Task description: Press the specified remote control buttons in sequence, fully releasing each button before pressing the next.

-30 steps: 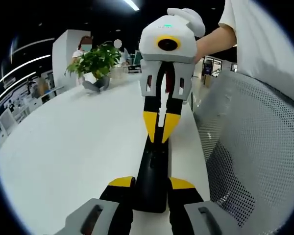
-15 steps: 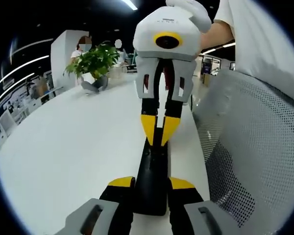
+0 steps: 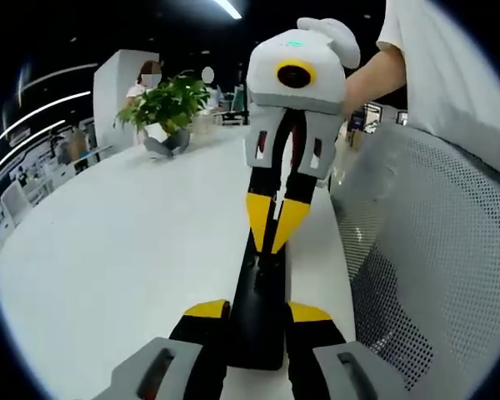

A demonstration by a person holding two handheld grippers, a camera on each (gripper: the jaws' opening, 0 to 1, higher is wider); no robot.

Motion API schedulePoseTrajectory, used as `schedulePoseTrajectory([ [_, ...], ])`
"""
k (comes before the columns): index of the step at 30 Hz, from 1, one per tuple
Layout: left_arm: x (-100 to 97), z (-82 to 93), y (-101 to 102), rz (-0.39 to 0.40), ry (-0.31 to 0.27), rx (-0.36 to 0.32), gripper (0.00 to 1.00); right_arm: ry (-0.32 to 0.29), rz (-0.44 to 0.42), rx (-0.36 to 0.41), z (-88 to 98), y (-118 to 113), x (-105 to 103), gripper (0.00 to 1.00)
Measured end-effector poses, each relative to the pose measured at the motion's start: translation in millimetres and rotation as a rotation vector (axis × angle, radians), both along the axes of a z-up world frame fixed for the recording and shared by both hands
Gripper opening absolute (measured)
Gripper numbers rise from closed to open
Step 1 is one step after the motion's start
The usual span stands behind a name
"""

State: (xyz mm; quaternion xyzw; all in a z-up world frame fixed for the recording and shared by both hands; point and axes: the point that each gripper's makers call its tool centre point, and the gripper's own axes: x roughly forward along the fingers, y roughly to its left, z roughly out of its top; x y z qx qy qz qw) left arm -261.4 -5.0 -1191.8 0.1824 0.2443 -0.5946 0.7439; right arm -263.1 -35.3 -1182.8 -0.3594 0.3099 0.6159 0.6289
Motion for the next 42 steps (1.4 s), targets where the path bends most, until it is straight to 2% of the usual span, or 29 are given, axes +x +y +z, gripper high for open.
schedulePoseTrajectory([
  [1, 0.2, 0.0, 0, -0.003, -0.001, 0.002, 0.25, 0.003, 0.033, -0.01, 1.8, 1, -3, 0.0],
  [5, 0.1, -0.4, 0, -0.005, -0.003, 0.0, 0.25, 0.015, 0.023, -0.007, 2.3, 1, -1, 0.0],
  [12, -0.2, 0.0, 0, -0.01, -0.005, -0.003, 0.25, 0.09, -0.048, -0.047, 0.1, 0, 0, 0.0],
  [17, -0.7, 0.5, 0, -0.015, -0.009, -0.005, 0.25, 0.096, -0.061, -0.057, -0.6, 0, 0, 0.0],
  [20, -0.7, 0.6, 0, -0.016, -0.01, -0.008, 0.25, 0.104, -0.064, -0.034, 0.6, -2, 0, 0.0],
  [23, -0.7, 0.8, 0, -0.016, -0.013, -0.01, 0.25, 0.138, -0.088, 0.008, 2.0, -2, 0, 0.0],
  [25, -1.8, 0.8, 0, -0.021, -0.014, -0.01, 0.25, 0.158, -0.1, 0.009, 1.9, -3, 1, 0.0],
  [30, -1.9, 0.5, 0, -0.017, -0.011, -0.014, 0.25, 0.161, -0.11, -0.006, 1.0, -6, 1, 0.0],
  [35, -1.9, 0.6, 1, -0.016, -0.01, -0.018, 0.25, 0.132, -0.069, -0.049, 0.6, -11, 0, 0.0],
  [39, -1.8, 0.5, 1, -0.013, -0.007, -0.02, 0.25, 0.076, 0.007, -0.149, -1.2, -11, -1, 0.0],
  [42, -1.8, 0.4, 1, -0.013, -0.007, -0.02, 0.25, 0.067, 0.021, -0.245, -2.8, -10, -1, 0.0],
])
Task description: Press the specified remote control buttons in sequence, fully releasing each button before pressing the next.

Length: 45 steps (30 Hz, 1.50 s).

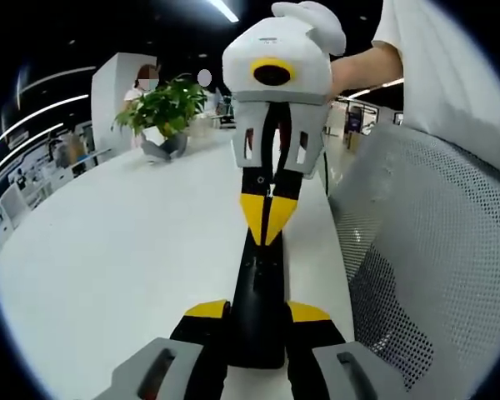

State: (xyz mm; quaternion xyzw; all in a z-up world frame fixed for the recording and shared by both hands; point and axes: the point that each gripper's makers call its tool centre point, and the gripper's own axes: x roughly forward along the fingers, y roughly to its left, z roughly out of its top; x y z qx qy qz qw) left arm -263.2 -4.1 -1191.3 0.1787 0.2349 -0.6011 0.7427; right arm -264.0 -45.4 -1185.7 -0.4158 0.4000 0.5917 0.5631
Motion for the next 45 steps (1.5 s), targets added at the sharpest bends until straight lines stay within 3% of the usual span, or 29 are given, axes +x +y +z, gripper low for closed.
schedulePoseTrajectory([
  [3, -0.1, 0.1, 0, 0.0, 0.0, 0.0, 0.25, -0.034, 0.085, -0.098, -2.0, 0, 1, 0.0],
  [8, -0.3, 0.2, 0, 0.004, 0.005, -0.004, 0.25, -0.022, 0.06, -0.13, -3.1, 2, 2, 0.0],
  [11, -0.2, 0.2, 1, 0.006, 0.007, -0.006, 0.25, -0.015, 0.101, -0.071, -1.9, -1, 1, 0.0],
  [14, -0.3, 0.3, 1, 0.005, 0.007, -0.009, 0.25, -0.01, 0.087, -0.03, -1.2, -2, 1, 0.0],
  [22, 0.0, 0.4, 1, 0.017, 0.014, -0.015, 0.25, 0.087, -0.116, 0.146, 3.6, -2, 2, 0.0],
  [32, 0.1, 0.4, 0, 0.01, 0.006, -0.009, 0.25, 0.025, -0.097, 0.135, 3.3, -11, 4, 0.0],
  [38, 0.6, -0.2, 0, 0.01, 0.006, -0.008, 0.25, 0.079, -0.146, 0.143, 2.8, -9, 7, 0.0],
  [39, 0.7, -0.3, 0, 0.01, 0.006, -0.008, 0.25, 0.075, -0.141, 0.141, 2.7, -9, 6, 0.0],
  [42, 0.6, -0.4, 0, 0.011, 0.006, -0.009, 0.25, -0.047, -0.004, 0.094, 1.2, -8, 5, 0.0],
  [45, 0.6, -0.4, -1, 0.012, 0.007, -0.009, 0.25, -0.059, -0.026, 0.094, 0.2, -8, 2, 0.0],
])
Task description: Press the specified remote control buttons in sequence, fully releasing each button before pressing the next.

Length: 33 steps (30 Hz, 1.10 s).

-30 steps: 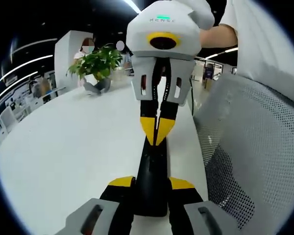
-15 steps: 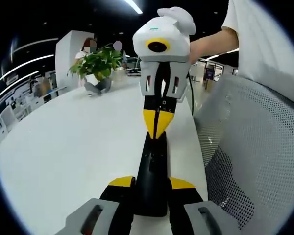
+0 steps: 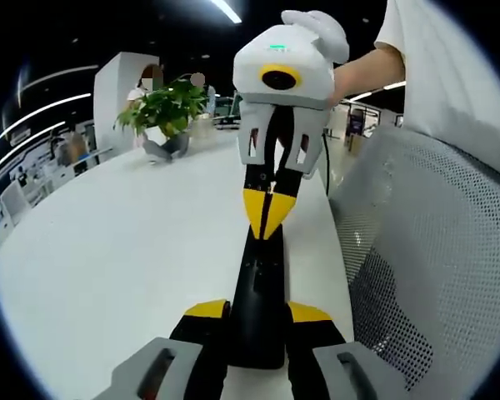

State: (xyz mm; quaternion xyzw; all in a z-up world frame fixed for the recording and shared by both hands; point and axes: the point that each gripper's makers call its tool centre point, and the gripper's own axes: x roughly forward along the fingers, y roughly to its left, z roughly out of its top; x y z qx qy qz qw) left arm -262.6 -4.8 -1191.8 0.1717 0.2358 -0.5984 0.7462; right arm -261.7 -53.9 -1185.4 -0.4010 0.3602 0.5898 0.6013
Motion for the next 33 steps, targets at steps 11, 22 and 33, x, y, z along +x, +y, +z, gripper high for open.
schedulePoseTrajectory([
  [11, 0.2, -0.1, 0, 0.002, -0.001, -0.002, 0.25, 0.338, -0.435, 0.345, 9.2, 6, -1, 0.0],
  [22, -0.4, 1.0, 0, 0.004, 0.007, -0.011, 0.25, 0.086, -0.226, 0.173, 4.1, 11, 0, 0.0],
  [33, -1.0, 0.8, 0, -0.001, 0.001, -0.005, 0.25, 0.077, -0.286, 0.196, 3.8, 10, 1, 0.0],
])
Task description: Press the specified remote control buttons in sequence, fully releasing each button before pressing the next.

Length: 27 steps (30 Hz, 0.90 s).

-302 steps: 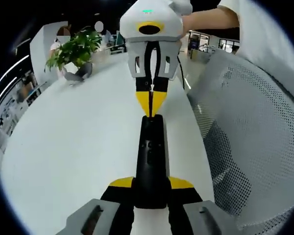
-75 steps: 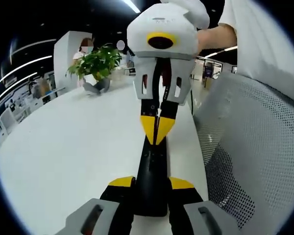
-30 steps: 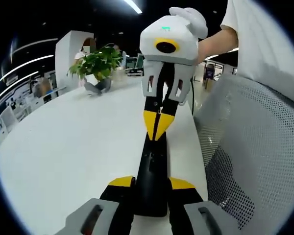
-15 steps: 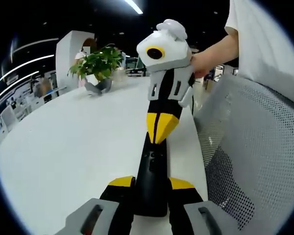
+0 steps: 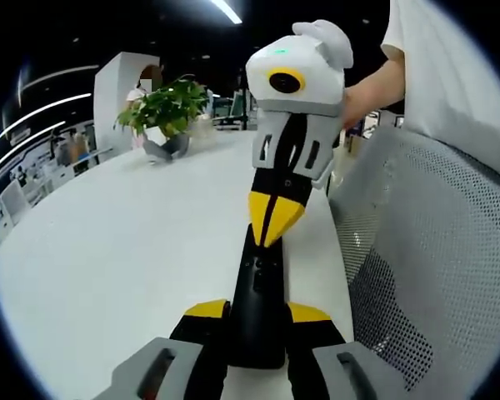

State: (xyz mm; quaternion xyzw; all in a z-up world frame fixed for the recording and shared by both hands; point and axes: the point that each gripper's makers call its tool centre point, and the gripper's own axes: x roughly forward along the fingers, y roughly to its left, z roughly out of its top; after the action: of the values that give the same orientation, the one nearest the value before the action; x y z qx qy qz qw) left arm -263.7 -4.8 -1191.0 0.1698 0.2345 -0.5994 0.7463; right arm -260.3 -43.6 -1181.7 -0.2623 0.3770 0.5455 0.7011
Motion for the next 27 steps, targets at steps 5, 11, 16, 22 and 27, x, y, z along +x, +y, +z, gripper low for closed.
schedulePoseTrajectory([
  [5, 0.1, 0.1, 0, 0.002, 0.003, -0.002, 0.25, 0.005, 0.015, 0.003, 2.6, 1, -5, 0.0],
  [11, 0.1, 0.5, 0, 0.002, 0.006, -0.004, 0.25, -0.019, 0.031, 0.006, 4.8, 7, 0, 0.0],
  [16, 0.2, 0.1, 0, 0.003, 0.005, -0.002, 0.25, -0.017, 0.062, -0.023, -1.8, 10, 1, 0.0],
  [22, 0.0, 0.1, 1, 0.001, 0.004, -0.001, 0.25, -0.047, 0.107, -0.057, -1.1, 11, 1, 0.0],
  [27, -0.1, -0.1, 1, -0.001, 0.002, 0.001, 0.25, -0.086, 0.112, -0.065, -1.6, 10, 0, 0.0],
])
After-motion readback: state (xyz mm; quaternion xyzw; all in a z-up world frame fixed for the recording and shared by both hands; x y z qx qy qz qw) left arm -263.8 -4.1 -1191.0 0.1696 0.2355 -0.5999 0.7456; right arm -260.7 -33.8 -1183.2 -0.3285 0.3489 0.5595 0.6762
